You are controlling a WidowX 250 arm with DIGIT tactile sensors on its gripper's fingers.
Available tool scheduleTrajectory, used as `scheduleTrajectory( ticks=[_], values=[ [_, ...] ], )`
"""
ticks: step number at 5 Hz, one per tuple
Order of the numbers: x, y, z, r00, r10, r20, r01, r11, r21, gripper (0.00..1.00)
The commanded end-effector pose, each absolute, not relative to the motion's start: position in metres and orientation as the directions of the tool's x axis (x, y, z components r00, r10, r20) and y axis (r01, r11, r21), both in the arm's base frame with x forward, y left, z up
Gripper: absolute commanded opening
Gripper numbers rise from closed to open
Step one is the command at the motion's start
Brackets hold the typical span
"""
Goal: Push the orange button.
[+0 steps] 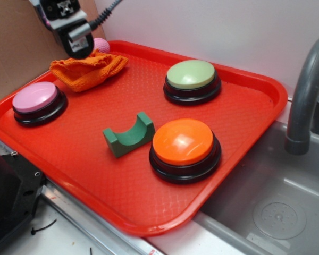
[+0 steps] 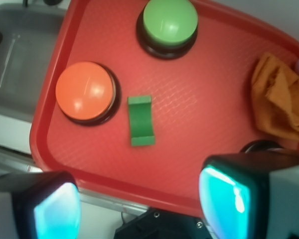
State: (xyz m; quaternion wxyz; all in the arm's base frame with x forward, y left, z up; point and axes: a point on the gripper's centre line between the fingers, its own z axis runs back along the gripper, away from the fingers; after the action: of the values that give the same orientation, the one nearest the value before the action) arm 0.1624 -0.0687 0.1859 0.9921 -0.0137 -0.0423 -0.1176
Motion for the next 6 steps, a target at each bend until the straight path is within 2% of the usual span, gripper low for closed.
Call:
scheduleTrajectory(
  ticks=[1,2,3,4,6],
  values=[
    [0.202,-0.084,0.164,0.923,-0.37,0.105,0.374,0.927,-0.019,1.0],
    [0.231,-0.122,0.14,0.837,-0.536,0.114,0.53,0.844,0.08,1.0],
    [0.245,-0.143,0.119,0.75,-0.652,0.112,0.646,0.758,0.093,1.0],
    [0.251,-0.157,0.104,0.672,-0.728,0.135,0.723,0.685,0.092,1.0],
    [0.235,-0.189,0.08,0.607,-0.792,0.06,0.794,0.608,0.006,1.0]
  ],
)
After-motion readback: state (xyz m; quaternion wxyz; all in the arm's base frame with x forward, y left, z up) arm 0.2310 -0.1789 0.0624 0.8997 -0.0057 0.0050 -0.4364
